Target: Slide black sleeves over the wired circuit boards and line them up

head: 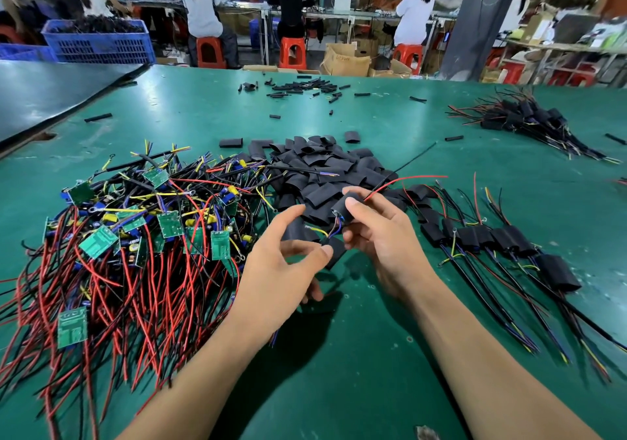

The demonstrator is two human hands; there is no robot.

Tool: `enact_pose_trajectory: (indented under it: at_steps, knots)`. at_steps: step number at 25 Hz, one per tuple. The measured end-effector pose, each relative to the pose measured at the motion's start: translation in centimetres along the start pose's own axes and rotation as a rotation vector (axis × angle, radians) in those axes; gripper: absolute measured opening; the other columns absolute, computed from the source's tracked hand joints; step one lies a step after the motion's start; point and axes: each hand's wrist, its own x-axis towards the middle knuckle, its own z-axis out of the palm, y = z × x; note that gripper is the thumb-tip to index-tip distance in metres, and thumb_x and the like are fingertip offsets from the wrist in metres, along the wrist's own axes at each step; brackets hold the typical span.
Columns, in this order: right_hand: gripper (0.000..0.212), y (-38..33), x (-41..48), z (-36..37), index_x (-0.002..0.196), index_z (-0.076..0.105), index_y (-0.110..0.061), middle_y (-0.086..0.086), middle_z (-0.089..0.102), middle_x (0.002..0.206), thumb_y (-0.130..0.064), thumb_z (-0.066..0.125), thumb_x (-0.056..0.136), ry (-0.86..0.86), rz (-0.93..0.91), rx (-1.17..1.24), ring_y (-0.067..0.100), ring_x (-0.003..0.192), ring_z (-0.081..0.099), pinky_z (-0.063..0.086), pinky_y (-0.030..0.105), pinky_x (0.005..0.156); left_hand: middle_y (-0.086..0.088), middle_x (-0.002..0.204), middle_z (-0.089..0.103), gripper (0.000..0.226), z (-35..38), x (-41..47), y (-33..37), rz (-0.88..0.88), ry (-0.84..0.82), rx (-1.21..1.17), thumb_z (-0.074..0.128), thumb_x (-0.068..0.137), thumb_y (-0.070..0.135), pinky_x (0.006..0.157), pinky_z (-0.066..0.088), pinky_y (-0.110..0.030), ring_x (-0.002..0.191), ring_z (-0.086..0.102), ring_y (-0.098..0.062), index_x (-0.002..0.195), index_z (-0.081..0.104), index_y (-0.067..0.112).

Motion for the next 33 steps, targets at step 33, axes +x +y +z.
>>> enact_pose_trajectory:
  at_steps: [33]
  knots:
    - [0.011,-1.0,0.5,-0.4,0.087,0.066,-0.01,0.003,0.067,0.065,-0.006,0.059,0.095,0.184,0.086,0.381,0.013,0.051,0.062,0.055,0.022,0.053,0.016,0.082,0.071,0.034,0.3,-0.4,0.1,0.14,0.213,0.297,0.076,0.083,0.016,0.075,0.055,-0.028,0.071,0.067,-0.006,0.111,0.064,0.032]
